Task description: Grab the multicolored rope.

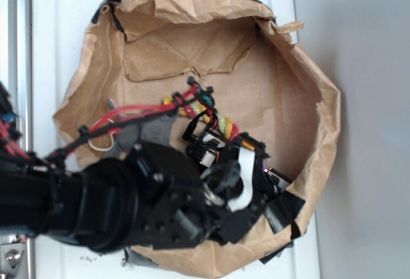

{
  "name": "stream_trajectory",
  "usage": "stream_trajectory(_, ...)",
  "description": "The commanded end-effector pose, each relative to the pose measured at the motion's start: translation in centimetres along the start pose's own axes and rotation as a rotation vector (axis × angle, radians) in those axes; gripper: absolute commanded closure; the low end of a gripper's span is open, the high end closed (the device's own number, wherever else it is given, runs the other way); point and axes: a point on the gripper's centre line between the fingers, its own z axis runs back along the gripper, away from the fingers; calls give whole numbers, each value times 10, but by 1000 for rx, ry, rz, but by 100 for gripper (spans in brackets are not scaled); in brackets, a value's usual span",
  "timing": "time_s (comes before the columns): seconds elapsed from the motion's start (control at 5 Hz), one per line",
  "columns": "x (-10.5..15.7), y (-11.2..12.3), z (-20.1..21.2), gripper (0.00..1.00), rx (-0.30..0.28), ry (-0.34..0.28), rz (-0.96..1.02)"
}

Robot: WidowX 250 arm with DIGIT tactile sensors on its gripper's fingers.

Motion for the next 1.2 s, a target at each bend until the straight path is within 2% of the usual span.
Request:
stream_trajectory(0.0, -6, 7, -18, 100, 26, 22, 71)
stream_trajectory(0.2, 3, 5, -3, 100, -19, 65, 46)
stream_trajectory(0.6, 22, 14, 40, 100, -170, 124, -7)
stream_trajectory(1.0, 36, 22, 54, 100, -191, 185, 0)
